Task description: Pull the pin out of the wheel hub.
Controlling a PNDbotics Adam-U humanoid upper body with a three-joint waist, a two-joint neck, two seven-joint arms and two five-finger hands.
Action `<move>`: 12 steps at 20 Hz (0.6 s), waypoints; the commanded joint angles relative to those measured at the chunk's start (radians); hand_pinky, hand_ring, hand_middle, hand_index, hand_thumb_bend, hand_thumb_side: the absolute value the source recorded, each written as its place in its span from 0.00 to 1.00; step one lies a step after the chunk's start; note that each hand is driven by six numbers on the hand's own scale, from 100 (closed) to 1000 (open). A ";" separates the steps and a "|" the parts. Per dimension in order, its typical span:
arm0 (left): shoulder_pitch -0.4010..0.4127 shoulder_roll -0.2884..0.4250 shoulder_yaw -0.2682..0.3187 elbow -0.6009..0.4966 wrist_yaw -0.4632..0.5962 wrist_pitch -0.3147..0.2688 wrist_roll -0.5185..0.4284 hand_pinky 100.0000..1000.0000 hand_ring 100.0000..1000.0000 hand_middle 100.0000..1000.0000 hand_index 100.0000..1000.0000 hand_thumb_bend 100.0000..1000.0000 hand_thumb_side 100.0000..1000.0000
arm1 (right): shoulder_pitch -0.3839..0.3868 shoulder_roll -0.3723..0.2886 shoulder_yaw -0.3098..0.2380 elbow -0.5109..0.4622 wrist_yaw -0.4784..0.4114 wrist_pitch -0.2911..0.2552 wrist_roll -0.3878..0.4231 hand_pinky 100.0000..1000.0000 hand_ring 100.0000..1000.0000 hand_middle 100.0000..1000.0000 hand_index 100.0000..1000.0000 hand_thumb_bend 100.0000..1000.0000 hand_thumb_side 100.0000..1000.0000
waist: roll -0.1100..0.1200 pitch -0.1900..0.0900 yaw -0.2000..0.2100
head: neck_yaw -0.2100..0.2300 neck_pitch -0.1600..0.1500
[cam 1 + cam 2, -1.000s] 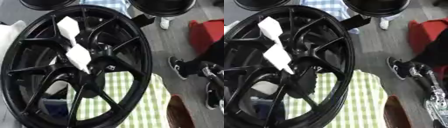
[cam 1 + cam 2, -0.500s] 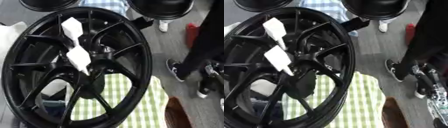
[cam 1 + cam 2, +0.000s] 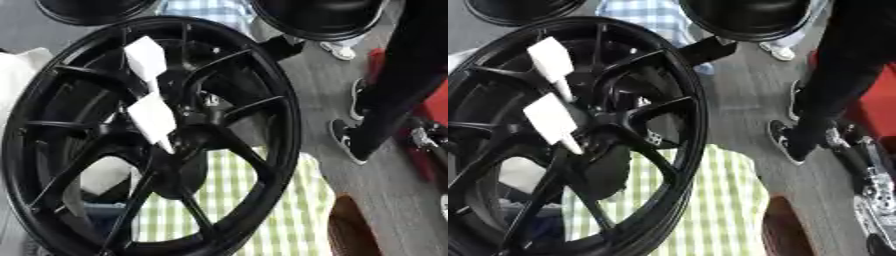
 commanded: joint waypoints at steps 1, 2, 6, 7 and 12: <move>-0.029 -0.053 0.021 -0.060 0.090 -0.033 0.054 0.73 0.85 0.52 0.71 0.70 0.42 | -0.016 -0.027 -0.002 -0.015 -0.008 0.002 0.003 0.65 0.58 0.61 0.73 0.10 0.47 | 0.001 -0.025 -0.002 | 0.006 -0.010; -0.040 -0.093 0.021 -0.073 0.112 -0.045 0.071 0.73 0.84 0.51 0.71 0.68 0.41 | -0.020 -0.027 0.000 -0.014 -0.008 0.003 0.004 0.65 0.58 0.61 0.73 0.10 0.47 | 0.001 -0.026 -0.002 | 0.006 -0.010; -0.062 -0.250 0.006 -0.107 0.203 -0.094 0.149 0.73 0.85 0.51 0.71 0.66 0.39 | -0.040 -0.028 0.005 -0.006 -0.015 0.004 0.006 0.65 0.58 0.61 0.73 0.10 0.47 | 0.003 -0.027 -0.005 | 0.009 -0.012; -0.065 -0.286 0.004 -0.111 0.224 -0.110 0.168 0.73 0.85 0.51 0.71 0.67 0.39 | -0.044 -0.029 0.006 -0.003 -0.017 0.005 0.006 0.65 0.58 0.61 0.73 0.10 0.47 | 0.003 -0.027 -0.006 | 0.009 -0.011; -0.072 -0.442 0.004 -0.087 0.276 -0.197 0.257 0.74 0.85 0.52 0.71 0.67 0.39 | -0.060 -0.028 0.007 0.016 -0.029 0.005 0.000 0.65 0.58 0.62 0.73 0.10 0.47 | 0.005 -0.032 -0.003 | 0.021 -0.006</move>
